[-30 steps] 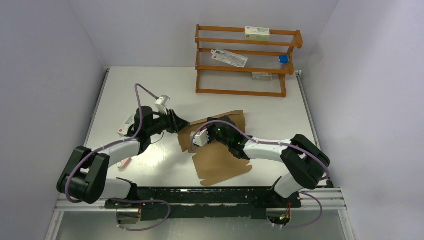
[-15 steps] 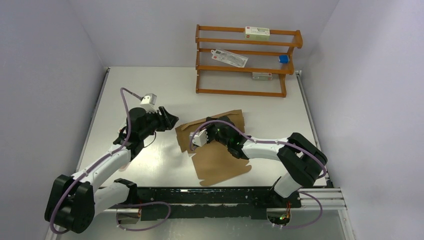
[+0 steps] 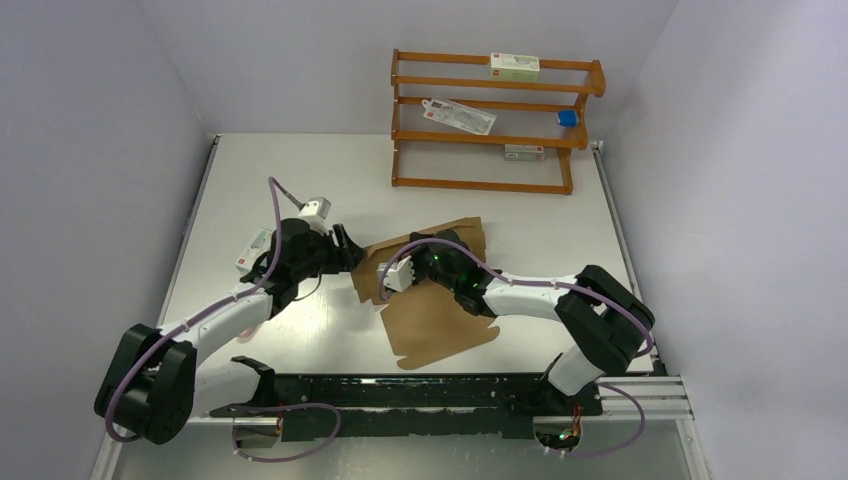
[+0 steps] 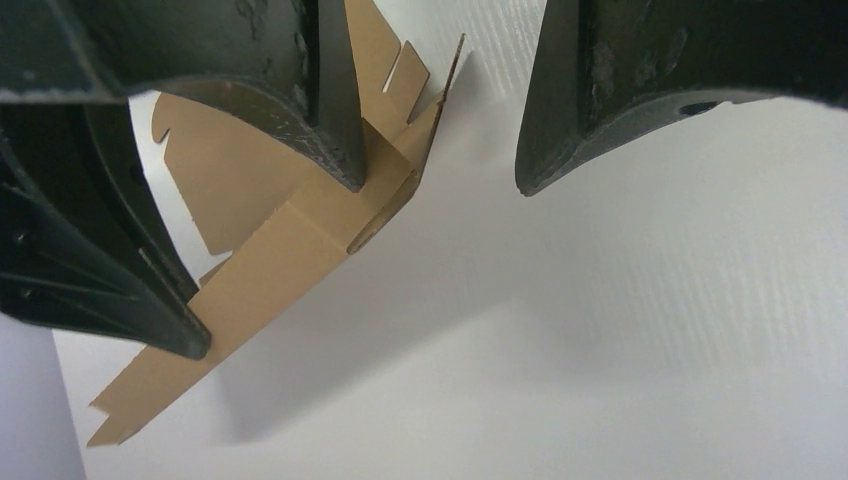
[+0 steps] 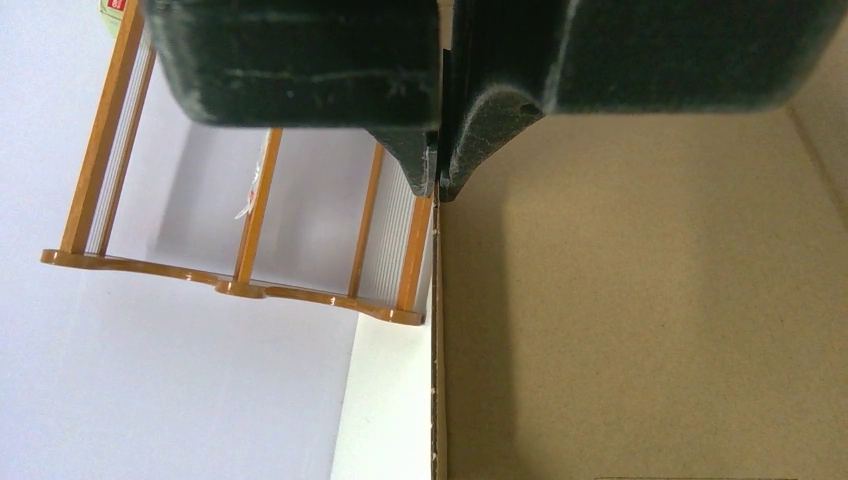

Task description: Fold the paper box

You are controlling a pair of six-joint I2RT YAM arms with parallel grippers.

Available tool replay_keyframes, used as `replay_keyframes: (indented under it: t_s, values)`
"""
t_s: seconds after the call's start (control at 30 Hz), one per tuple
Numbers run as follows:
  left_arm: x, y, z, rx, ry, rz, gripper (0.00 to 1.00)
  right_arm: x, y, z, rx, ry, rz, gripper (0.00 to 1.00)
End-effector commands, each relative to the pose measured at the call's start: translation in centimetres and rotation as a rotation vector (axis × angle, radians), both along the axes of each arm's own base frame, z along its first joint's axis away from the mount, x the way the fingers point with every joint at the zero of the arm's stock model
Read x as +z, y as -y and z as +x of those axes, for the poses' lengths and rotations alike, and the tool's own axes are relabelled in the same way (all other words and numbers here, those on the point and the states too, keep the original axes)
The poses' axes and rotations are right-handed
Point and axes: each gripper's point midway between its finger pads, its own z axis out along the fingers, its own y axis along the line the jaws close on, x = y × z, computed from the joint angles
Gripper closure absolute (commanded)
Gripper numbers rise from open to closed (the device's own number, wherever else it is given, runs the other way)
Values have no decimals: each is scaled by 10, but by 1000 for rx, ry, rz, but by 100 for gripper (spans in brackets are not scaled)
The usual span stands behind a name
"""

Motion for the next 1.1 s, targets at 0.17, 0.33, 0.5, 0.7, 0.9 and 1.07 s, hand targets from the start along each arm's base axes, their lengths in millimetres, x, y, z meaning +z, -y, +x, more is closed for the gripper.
replay_keyframes:
  t_s: [0.17,0.33,0.5,0.7,0.9,1.07]
  values:
    - [-10,13,5,14,10,73,45,23,-9,5,11,39,70,100]
    - [-7,26,11,12,25,69,49,21,-11,12,-1,51,58,100]
    - [8,32,30,20,64,88,60,20,-12,22,-26,72,54,100]
    - [18,31,57,60,115,150,71,22,-12,42,-89,131,63,100]
    - [8,37,72,70,103,162,76,25,-12,48,-117,131,84,100]
    - [17,43,80,85,129,166,80,26,-12,49,-123,160,98,100]
